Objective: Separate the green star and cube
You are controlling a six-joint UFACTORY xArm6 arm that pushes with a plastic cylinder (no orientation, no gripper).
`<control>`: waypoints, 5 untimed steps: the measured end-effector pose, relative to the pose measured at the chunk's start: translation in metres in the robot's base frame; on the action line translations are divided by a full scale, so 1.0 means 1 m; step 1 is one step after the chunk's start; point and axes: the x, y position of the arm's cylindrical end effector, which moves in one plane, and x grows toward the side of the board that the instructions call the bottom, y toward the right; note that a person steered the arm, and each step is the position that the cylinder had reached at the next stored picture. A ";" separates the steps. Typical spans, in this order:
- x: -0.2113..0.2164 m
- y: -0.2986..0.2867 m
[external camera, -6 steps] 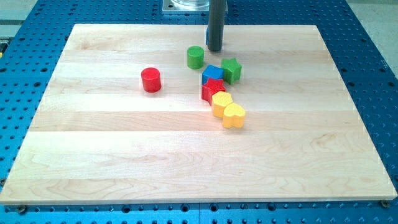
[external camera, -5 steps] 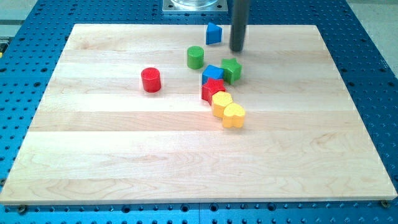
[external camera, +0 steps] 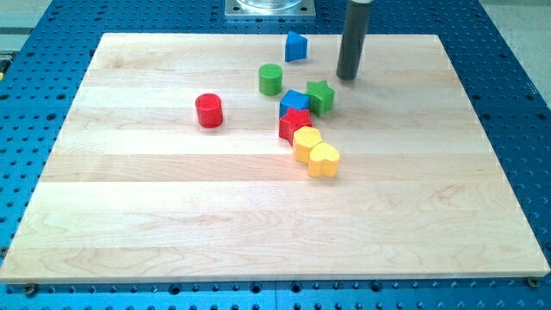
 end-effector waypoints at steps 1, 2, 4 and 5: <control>0.020 -0.009; 0.054 -0.003; 0.098 -0.109; 0.092 -0.146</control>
